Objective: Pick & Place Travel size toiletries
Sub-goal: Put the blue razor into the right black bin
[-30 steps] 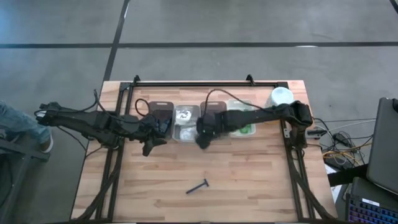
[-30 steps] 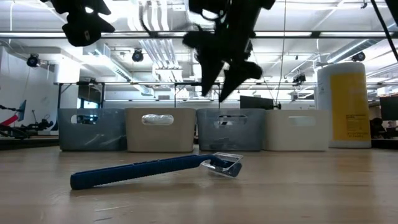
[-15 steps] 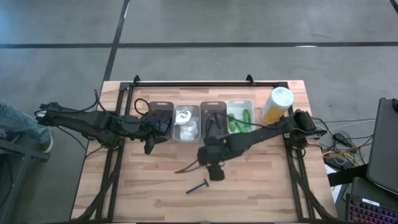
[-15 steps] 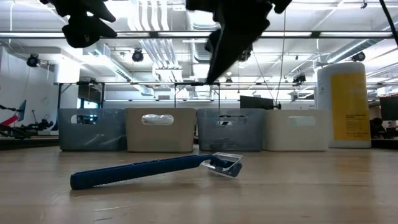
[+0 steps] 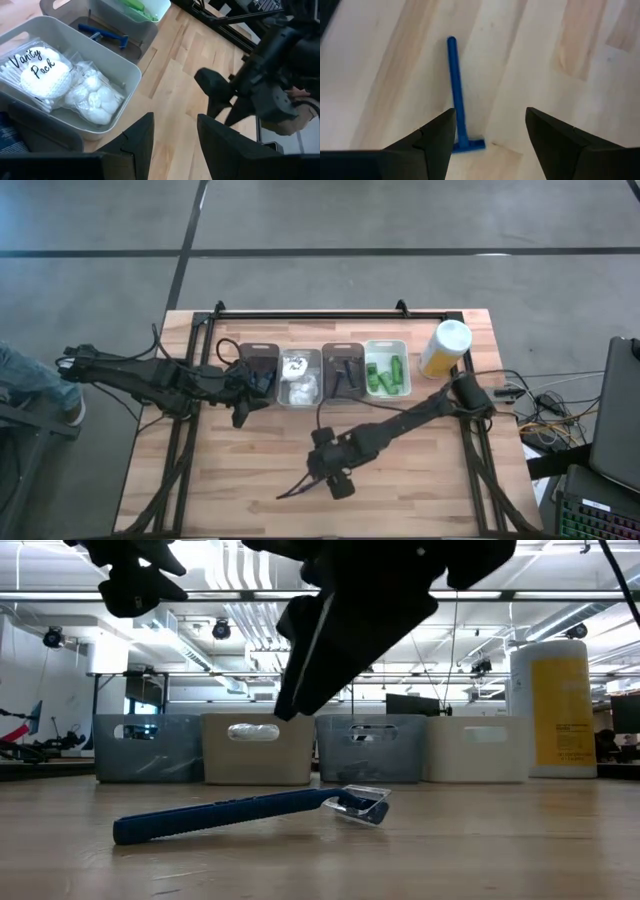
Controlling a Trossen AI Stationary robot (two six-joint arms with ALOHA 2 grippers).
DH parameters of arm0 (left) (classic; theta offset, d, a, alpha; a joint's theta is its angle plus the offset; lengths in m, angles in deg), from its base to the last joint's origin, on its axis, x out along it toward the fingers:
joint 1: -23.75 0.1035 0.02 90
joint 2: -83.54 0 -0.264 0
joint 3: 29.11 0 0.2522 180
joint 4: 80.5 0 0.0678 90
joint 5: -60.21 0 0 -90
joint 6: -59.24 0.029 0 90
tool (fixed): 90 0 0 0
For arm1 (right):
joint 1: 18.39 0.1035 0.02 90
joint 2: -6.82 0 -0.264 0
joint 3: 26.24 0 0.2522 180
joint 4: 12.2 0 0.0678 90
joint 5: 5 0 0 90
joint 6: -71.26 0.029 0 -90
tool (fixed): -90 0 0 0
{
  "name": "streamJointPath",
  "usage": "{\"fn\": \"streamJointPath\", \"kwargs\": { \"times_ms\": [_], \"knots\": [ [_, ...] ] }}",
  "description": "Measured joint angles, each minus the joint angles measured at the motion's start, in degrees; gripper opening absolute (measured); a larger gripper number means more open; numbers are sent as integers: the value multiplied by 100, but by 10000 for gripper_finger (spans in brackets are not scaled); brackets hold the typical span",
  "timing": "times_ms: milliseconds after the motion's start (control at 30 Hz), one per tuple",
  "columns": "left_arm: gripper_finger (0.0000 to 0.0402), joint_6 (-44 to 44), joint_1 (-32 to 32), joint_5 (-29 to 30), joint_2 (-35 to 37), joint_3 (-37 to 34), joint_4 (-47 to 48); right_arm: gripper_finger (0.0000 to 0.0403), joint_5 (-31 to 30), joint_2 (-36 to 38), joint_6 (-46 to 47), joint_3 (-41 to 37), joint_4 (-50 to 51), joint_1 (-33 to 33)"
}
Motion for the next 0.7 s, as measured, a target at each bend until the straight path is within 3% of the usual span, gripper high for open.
{"fn": "streamJointPath", "kwargs": {
  "times_ms": [367,533,700],
  "knots": [
    [155,282,0,0,-4,0,3,251,152,-368,-47,182,-53,376],
    [155,279,0,-16,-4,0,9,246,-251,-483,36,180,10,454],
    [155,263,0,-101,-4,0,5,235,-287,-487,252,178,-13,452]
  ]
}}
